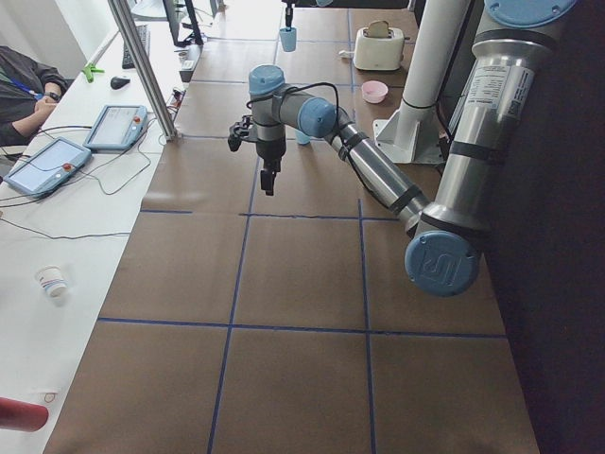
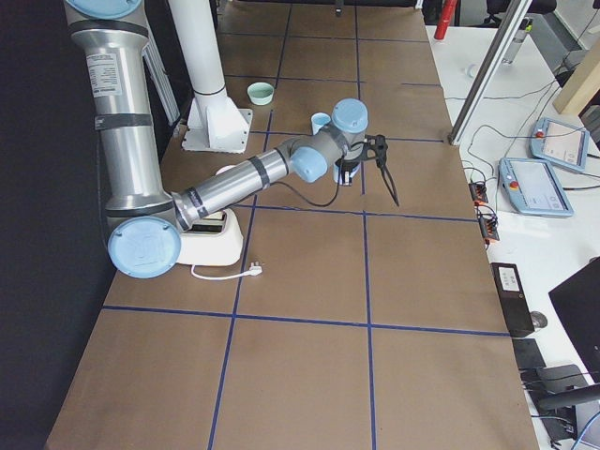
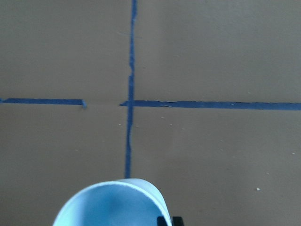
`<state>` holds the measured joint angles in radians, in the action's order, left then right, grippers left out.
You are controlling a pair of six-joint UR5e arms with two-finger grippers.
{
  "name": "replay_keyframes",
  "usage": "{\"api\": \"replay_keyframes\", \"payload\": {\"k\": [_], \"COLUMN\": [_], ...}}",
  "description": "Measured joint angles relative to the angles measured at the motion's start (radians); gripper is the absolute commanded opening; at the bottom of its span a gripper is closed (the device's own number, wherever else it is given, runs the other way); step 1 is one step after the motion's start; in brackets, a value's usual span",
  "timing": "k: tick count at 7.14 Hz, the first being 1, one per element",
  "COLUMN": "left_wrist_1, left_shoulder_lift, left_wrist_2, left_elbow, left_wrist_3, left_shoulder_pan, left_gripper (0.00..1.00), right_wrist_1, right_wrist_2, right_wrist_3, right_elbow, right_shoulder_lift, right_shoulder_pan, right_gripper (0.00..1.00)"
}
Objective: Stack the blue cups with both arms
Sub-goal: 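Carry the cup with the right gripper over the center cup and lower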
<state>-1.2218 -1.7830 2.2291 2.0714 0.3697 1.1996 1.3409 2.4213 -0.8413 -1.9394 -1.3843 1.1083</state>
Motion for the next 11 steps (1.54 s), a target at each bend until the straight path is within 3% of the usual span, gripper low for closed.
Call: {"api": "replay_keyframes", "payload": {"k": [1,3,5,6,8,11], "left_wrist_1": [-0.001,-0.005,-0.013,-0.015,-0.016,-0.016], "left_shoulder_lift": [0.0,0.001,0.007,0.01,0.012,0.017], "left_wrist_2": [0.001,0.001,0.001,0.001,0.001,0.002], "left_elbow": [-0.066,-0.17,-0.214,-0.219,-0.22,-0.221], "left_wrist_3": [-0.136,-0.317,-0.366,-0.37,-0.371,-0.371], "left_shoulder_pan": [0.067,0.155,0.182,0.186,0.188,0.189], "left_gripper": [1.0,1.0,1.0,1.0,1.0,1.0], "right_wrist_1": [0.046,0.076,0.166,0.211,0.236,0.244], "right_wrist_2": [-0.055,-0.255,-0.493,-0.555,-0.593,-0.614], "right_wrist_3": [-0.108,-0.334,-0.431,-0.447,-0.462,-0.464], "right_elbow": [-0.029,-0.047,-0.026,0.014,0.089,0.113], "right_shoulder_lift": [0.105,0.259,0.381,0.447,0.524,0.536], "right_shoulder_pan": [-0.087,-0.319,-0.53,-0.579,-0.608,-0.61], "right_gripper": [0.0,0.01,0.01,0.01,0.01,0.01]}}
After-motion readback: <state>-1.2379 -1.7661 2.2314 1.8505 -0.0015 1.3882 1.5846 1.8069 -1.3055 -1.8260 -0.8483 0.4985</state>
